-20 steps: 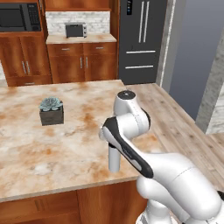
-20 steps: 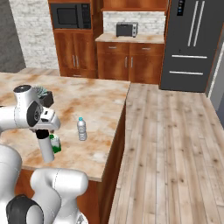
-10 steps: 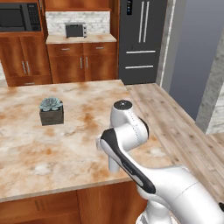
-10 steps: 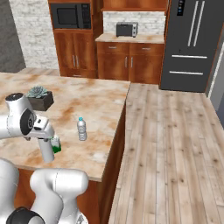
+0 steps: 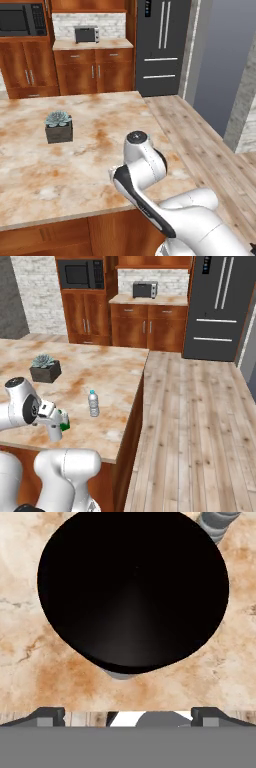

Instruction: Pick the milk, bottled water, water bottle from the counter and place them in the open cabinet.

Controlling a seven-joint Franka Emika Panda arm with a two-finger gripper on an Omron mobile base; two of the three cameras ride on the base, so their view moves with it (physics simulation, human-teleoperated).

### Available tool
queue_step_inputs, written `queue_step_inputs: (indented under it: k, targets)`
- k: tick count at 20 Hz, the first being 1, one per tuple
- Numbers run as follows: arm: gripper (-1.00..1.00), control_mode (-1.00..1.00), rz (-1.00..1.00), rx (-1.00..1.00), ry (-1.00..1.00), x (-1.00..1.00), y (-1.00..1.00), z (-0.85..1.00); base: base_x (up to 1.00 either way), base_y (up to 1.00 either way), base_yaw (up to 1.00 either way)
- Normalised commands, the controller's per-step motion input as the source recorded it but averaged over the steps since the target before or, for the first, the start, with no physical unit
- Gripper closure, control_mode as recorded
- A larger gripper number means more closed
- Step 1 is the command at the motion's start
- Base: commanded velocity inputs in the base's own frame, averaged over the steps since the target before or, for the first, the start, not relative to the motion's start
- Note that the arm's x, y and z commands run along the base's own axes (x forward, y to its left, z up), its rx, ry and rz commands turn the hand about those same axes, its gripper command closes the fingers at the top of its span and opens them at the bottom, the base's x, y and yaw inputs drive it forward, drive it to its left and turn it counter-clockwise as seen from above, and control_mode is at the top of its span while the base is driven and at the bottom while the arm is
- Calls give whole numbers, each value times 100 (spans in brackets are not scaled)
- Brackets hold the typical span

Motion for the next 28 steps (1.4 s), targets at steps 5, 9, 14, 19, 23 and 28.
queue_step_inputs:
  k: [5, 9, 14, 19, 23, 28]
  targets:
    - [-100, -100, -5, -2, -3, 0, 5, -32, 0, 0, 0]
    - [-100, -100, -3, 0, 0, 1, 0, -17, 0, 0, 0]
    - [-100, -100, -2, 0, -3, 13, 3, -7, 0, 0, 0]
    - [-100, -100, 0, 0, -8, 17, 5, -3, 0, 0, 0]
    - [-100, -100, -2, 0, -1, 9, 4, 0, 0, 0, 0]
    - [-100, -100, -3, 0, -1, 4, 4, 0, 0, 0, 0]
